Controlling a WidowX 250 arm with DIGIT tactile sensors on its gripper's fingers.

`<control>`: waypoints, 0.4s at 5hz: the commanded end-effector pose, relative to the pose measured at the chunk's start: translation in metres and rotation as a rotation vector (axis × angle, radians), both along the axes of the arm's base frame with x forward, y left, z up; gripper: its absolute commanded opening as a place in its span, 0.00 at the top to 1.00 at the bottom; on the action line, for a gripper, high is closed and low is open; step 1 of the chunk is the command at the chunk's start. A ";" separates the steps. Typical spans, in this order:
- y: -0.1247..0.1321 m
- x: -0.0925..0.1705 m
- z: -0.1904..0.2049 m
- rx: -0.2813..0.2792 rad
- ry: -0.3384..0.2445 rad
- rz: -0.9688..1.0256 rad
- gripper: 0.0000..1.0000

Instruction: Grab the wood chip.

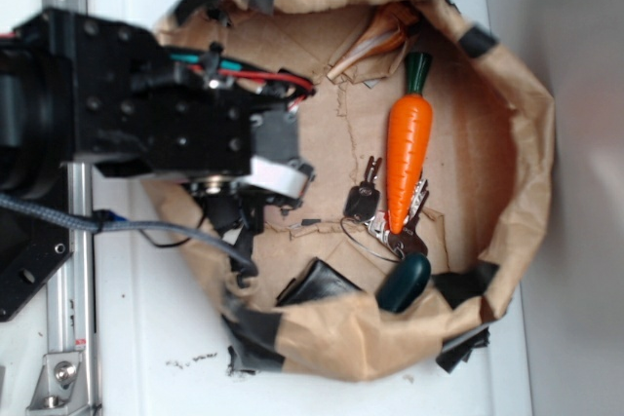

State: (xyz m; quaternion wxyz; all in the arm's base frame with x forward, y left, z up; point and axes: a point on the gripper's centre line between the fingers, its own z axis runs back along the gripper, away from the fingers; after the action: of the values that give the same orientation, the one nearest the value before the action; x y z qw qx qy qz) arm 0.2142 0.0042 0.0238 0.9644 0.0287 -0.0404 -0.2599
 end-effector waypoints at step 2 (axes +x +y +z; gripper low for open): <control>0.007 0.002 -0.006 -0.007 0.035 0.047 0.21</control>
State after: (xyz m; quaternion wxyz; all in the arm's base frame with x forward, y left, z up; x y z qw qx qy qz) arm 0.2136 0.0125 0.0139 0.9696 0.0172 -0.0143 -0.2437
